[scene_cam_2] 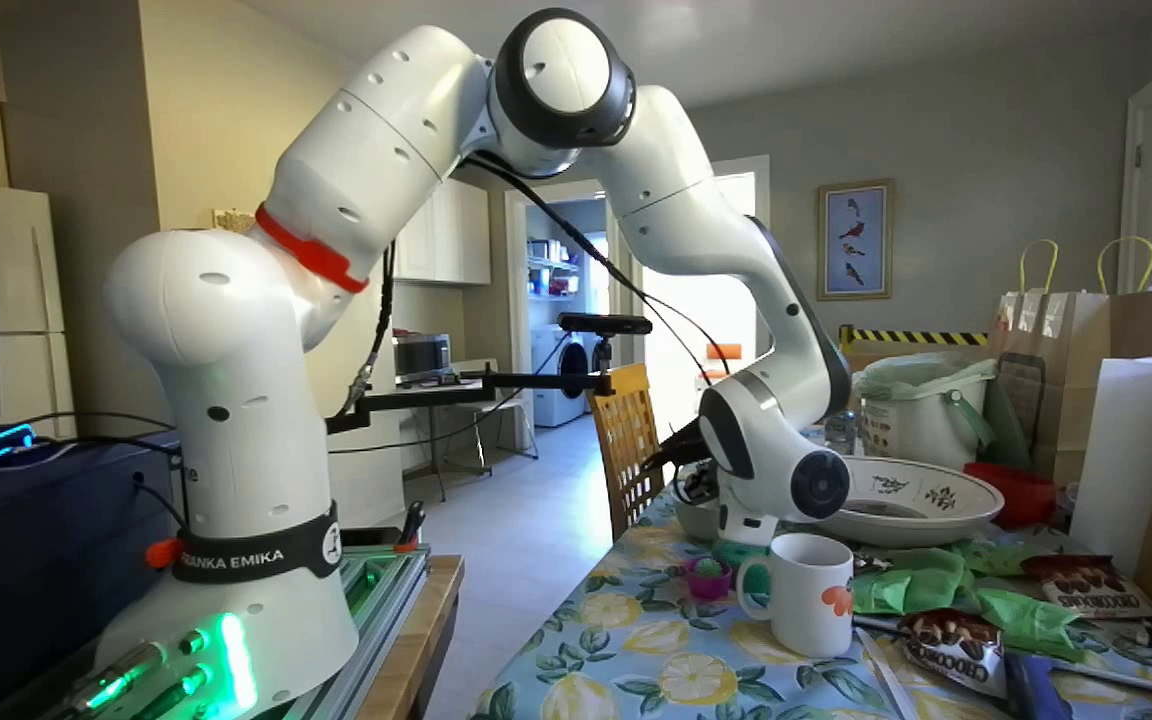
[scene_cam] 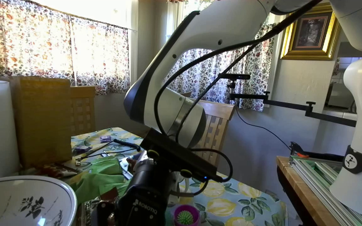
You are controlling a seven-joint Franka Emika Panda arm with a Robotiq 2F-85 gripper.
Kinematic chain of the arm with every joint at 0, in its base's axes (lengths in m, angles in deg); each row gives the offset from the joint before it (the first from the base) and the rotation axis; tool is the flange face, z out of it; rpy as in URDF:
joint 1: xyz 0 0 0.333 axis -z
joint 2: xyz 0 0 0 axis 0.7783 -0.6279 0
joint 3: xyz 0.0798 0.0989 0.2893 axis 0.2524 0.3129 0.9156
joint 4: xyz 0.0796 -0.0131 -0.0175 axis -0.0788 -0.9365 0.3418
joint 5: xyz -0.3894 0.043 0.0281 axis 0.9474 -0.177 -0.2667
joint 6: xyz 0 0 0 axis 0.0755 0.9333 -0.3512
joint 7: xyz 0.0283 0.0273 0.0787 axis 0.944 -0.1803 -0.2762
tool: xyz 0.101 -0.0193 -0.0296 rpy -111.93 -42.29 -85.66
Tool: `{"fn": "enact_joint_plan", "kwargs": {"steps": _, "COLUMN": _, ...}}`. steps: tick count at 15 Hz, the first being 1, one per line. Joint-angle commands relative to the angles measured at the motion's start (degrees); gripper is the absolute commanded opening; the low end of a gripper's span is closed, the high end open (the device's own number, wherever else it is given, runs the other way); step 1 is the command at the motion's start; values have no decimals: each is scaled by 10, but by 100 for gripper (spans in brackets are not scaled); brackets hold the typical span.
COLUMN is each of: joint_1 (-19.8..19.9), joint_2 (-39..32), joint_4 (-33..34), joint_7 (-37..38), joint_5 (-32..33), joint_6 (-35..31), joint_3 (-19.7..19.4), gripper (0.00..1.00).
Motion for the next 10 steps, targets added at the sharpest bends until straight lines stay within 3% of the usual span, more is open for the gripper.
{"fn": "enact_joint_plan", "kwargs": {"steps": 1, "joint_1": -4, "joint_2": -22, "joint_4": 30, "joint_7": 18, "joint_5": 11, "joint_6": 12, "joint_3": 4, "gripper": 2}}
{"fn": "enact_joint_plan", "kwargs": {"steps": 10, "joint_1": -23, "joint_2": -9, "joint_4": 9, "joint_7": 24, "joint_5": 15, "joint_6": 9, "joint_3": 13, "gripper": 2}}
